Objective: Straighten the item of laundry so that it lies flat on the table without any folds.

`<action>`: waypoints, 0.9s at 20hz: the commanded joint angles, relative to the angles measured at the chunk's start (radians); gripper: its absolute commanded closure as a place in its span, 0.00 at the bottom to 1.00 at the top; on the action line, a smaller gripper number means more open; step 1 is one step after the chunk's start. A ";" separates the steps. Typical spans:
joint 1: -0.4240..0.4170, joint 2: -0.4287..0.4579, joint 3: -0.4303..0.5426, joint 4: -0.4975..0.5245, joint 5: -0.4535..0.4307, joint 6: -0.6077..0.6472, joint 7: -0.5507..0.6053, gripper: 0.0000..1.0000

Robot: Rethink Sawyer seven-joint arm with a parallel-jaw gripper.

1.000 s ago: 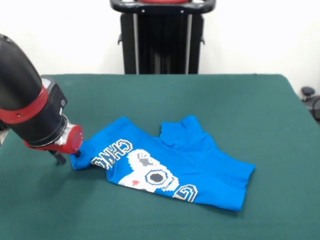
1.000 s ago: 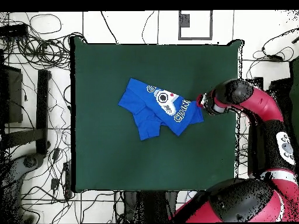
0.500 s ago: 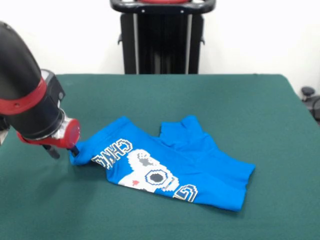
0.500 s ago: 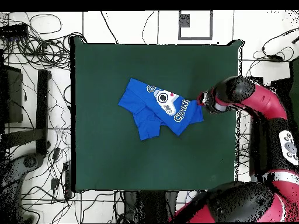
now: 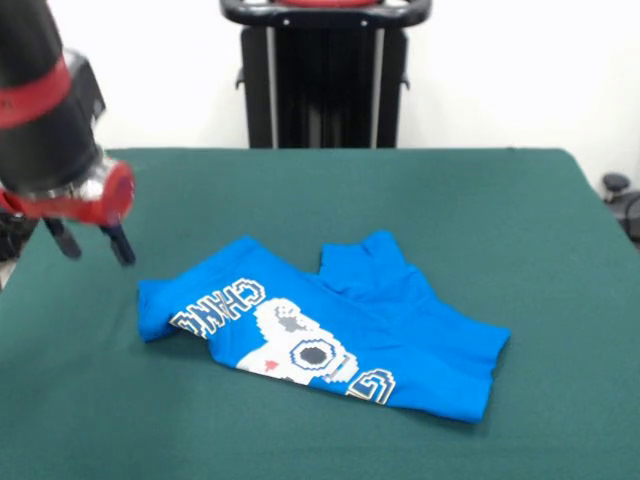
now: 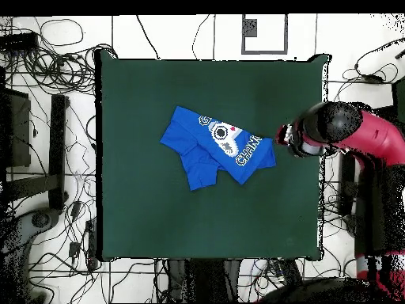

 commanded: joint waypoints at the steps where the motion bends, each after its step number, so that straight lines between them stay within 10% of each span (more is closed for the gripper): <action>1: 0.067 -0.177 0.009 0.251 -0.019 -0.051 -0.057 0.00; 18: 0.128 -0.245 -0.027 0.520 -0.032 -0.380 0.134 0.00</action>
